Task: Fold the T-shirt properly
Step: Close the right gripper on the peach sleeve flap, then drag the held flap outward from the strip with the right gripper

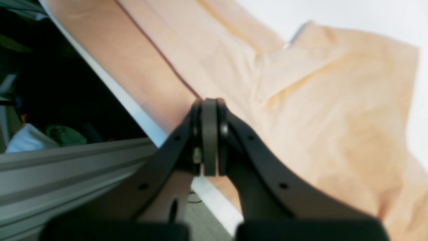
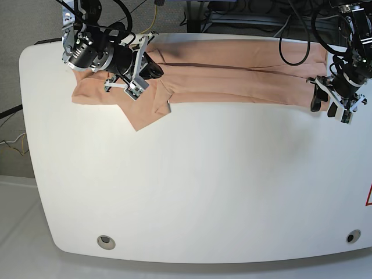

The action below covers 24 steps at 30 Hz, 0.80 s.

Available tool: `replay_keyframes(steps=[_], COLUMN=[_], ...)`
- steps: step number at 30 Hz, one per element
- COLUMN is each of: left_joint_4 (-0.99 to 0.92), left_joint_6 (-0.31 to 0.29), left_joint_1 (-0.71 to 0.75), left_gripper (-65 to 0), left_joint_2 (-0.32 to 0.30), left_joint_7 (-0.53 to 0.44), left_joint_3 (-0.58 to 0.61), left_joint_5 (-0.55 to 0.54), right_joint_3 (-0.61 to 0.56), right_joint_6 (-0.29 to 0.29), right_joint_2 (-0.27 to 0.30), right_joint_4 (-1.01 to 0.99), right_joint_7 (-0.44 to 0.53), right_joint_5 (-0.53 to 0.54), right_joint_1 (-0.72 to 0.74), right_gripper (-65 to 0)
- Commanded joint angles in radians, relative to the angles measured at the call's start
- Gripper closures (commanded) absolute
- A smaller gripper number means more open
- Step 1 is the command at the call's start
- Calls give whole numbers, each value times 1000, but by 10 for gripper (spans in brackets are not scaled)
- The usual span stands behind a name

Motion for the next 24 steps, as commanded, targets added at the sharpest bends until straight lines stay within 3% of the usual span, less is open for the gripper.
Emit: replay_keyframes(steps=[1, 6, 8, 12, 16, 18, 24], left_joint_4=[15, 13, 16, 15, 15, 17, 13], left_joint_6=[4, 4, 4, 4, 5, 4, 4], left_joint_1=[-10, -5, 1, 2, 3, 2, 6], left_gripper=[-308, -308, -306, -306, -306, -306, -305], left_joint_2=[-20, -19, -18, -18, -18, -18, -18], left_joint_7=[-25, -26, -26, -27, -29, -30, -28], left_joint_3=[-6, -6, -5, -6, -6, -6, -6], left_joint_5=[-15, -14, -13, -14, -14, -16, -16], right_joint_3=[-11, -45, -64, -79, -85, -71, -77], right_joint_6=[4, 6, 9, 12, 13, 9, 14], right_joint_2=[13, 37, 71, 78, 56, 6, -68], right_joint_4=[4, -61, -178, -276, -344, -410, -463], right_joint_7=[21, 19, 41, 58, 75, 109, 149], right_joint_5=[30, 49, 64, 61, 23, -79, -252], right_joint_1=[10, 31, 77, 124, 171, 234, 282], right_gripper=[0, 0, 0, 0, 0, 0, 0])
